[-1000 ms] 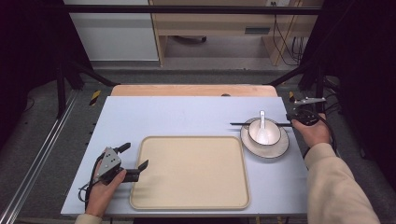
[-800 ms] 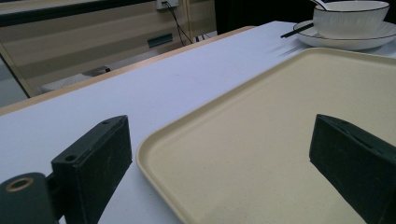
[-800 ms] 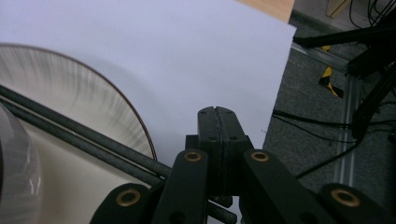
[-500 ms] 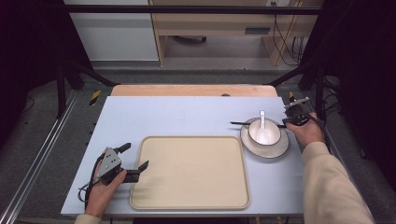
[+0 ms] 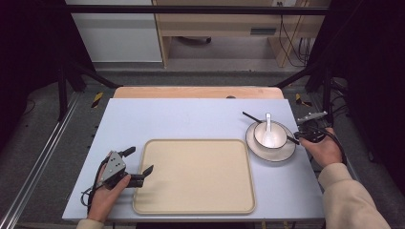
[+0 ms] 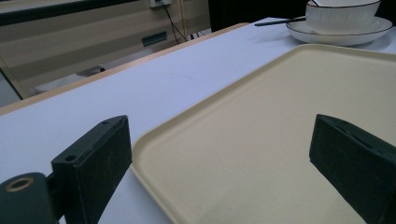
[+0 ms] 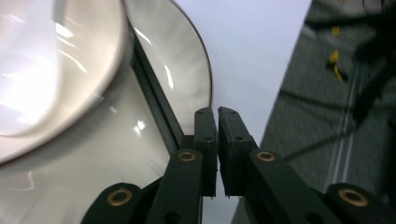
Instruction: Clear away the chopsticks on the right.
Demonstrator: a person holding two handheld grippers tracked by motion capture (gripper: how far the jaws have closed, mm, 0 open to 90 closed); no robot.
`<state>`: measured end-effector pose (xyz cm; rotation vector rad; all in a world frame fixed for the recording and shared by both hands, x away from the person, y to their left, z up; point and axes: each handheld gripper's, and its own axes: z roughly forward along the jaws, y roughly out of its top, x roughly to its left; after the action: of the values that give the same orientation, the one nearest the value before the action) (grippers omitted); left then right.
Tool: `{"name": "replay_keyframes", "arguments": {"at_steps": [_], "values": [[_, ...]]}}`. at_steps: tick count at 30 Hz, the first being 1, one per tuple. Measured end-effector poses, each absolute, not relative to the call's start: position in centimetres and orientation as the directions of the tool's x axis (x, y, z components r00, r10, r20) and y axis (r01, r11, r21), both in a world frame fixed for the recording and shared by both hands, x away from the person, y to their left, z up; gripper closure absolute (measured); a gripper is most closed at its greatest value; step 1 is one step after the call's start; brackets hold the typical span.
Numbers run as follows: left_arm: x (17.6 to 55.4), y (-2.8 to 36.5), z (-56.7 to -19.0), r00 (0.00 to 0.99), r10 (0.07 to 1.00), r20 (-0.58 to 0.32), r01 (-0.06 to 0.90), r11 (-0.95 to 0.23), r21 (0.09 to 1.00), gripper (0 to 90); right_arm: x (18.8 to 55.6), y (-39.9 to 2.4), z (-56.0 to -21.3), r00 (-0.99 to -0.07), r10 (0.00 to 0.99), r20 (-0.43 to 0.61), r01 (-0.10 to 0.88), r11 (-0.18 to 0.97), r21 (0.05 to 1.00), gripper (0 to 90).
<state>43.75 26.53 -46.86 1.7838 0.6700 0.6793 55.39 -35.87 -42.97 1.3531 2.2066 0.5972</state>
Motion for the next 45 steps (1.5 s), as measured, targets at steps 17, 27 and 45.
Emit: {"name": "replay_keyframes", "arguments": {"at_steps": [17, 27, 45], "values": [[43.8, 26.6, -46.9, 0.679, 0.722, 0.13, 0.117, -0.281, 0.952, 5.7, 55.7, -35.3, -43.4, -0.5, 0.854, -0.145, 0.603, 0.463, 0.649, 79.9], [43.8, 26.6, -46.9, 0.679, 0.722, 0.13, 0.118, -0.283, 0.952, 5.7, 55.6, -35.7, -43.4, -0.509, 0.852, -0.12, 0.603, 0.452, 0.657, 80.4], [43.7, 26.5, -46.9, 0.68, 0.721, 0.133, 0.117, -0.286, 0.951, 5.8, 56.1, -35.6, -44.1, -0.538, 0.836, -0.107, 0.599, 0.468, 0.649, 85.3]]}}
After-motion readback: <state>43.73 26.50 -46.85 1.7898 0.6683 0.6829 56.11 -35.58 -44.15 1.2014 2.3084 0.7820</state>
